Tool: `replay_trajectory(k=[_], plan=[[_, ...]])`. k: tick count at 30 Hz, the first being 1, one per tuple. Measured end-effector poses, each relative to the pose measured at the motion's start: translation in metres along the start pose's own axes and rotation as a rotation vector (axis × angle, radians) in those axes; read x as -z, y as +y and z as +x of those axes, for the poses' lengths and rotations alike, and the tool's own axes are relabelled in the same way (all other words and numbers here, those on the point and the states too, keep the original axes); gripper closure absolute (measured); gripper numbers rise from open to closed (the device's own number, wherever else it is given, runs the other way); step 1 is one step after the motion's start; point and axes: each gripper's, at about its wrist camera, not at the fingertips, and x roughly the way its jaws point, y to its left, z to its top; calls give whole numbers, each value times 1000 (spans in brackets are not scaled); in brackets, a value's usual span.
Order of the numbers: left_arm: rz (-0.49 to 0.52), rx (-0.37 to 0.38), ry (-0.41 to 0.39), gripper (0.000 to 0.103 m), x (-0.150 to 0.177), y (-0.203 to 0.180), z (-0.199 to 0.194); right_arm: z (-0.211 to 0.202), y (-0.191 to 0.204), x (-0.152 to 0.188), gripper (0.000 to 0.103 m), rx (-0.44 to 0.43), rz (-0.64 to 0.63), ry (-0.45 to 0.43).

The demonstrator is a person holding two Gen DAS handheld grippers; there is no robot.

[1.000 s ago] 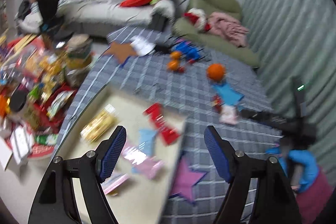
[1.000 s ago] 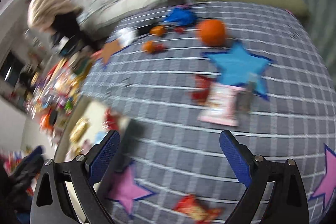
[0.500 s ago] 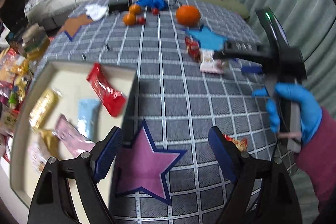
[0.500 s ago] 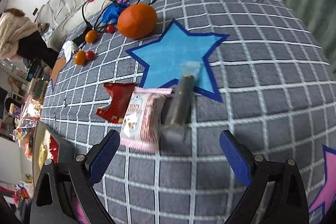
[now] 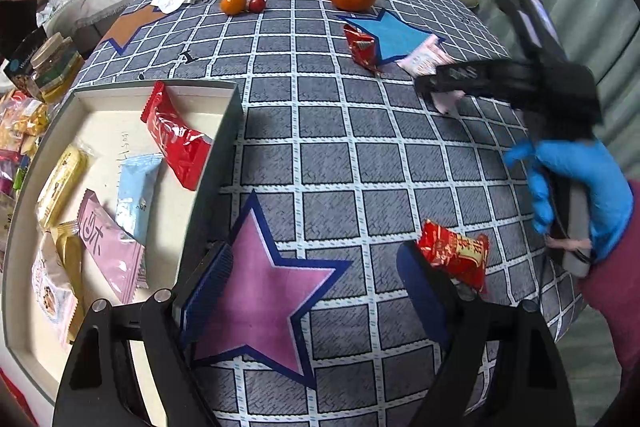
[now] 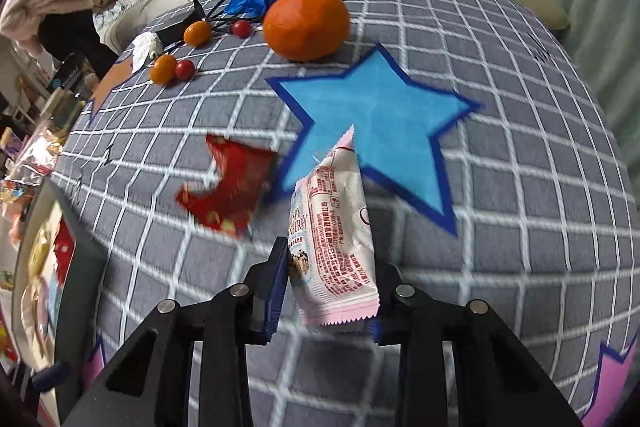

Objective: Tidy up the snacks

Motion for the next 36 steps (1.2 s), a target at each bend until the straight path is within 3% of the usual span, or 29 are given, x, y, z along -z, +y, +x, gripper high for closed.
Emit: replay_trajectory(k=[8, 14, 16, 17, 18, 22, 26, 27, 29, 32, 36], plan=[[47, 8, 4, 16, 6, -25, -4, -53, -31, 68, 68, -14, 26, -18], [16, 42, 63, 16, 5, -49, 11, -77, -41, 121, 68, -18, 8, -2], [-12, 52, 80, 16, 3, -54, 16, -83, -43, 140, 49, -25, 6, -12], [-37, 52, 92, 16, 0, -57, 20, -86, -43, 146, 20, 8, 2, -26], [-53, 52, 96, 16, -1, -59, 21, -88, -45, 152, 5, 38, -1, -39], [-105, 10, 81, 16, -8, -68, 32, -91, -59, 169, 3, 40, 32, -74], [-33, -124, 50, 16, -5, -73, 44, -94, -56, 177, 1, 54, 12, -114], [-21, -145, 56, 12, -3, -70, 48, -92, -52, 179, 0, 79, -15, -115], [-36, -132, 39, 11, -2, -55, 46, -86, -41, 182, 0, 137, -82, -122], [-16, -118, 21, 11, -2, -41, 34, -88, -42, 186, 0, 126, -73, -154], [123, -62, -44, 11, 2, -45, 11, -89, -43, 189, 0, 129, -72, -172]])
